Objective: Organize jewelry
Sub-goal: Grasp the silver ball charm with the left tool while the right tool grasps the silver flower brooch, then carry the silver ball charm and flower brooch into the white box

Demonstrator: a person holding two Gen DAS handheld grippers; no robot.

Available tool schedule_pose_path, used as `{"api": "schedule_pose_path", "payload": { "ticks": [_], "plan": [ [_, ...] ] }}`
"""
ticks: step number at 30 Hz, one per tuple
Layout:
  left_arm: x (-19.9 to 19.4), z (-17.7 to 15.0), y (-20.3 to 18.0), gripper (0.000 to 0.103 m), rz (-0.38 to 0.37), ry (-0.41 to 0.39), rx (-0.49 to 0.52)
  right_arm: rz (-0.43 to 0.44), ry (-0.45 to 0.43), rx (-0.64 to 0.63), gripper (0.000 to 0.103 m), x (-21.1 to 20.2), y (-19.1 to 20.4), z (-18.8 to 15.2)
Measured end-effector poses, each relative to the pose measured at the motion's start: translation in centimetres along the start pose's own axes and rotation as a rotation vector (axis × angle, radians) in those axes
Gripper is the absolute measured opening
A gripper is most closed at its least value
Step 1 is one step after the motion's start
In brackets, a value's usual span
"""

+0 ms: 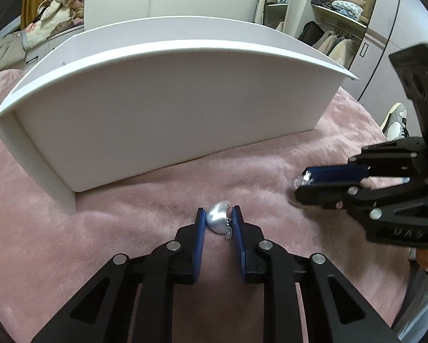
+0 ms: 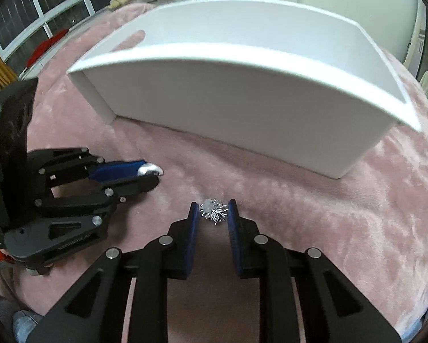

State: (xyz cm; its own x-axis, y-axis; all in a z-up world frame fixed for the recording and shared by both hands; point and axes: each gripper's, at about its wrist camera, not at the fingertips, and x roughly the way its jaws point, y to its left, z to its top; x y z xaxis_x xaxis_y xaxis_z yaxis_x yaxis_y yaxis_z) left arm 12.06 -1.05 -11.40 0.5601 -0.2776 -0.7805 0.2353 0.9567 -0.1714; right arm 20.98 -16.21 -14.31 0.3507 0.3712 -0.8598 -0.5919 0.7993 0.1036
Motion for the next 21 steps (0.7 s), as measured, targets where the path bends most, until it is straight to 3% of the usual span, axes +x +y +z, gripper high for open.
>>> {"api": "schedule_pose_path", "payload": {
  "ticks": [9,21],
  "plan": [
    [-2.5,-0.1,-0.7,0.023,-0.005,-0.028,0.029,0.034,-0.122,0.033,0.021,-3.9,-1.5,-0.6],
    [-8.6,-0.1,-0.3,0.023,-0.03,-0.1,0.017,0.068,-0.214,-0.004,0.021,-6.1,0.0,0.5]
  ]
}}
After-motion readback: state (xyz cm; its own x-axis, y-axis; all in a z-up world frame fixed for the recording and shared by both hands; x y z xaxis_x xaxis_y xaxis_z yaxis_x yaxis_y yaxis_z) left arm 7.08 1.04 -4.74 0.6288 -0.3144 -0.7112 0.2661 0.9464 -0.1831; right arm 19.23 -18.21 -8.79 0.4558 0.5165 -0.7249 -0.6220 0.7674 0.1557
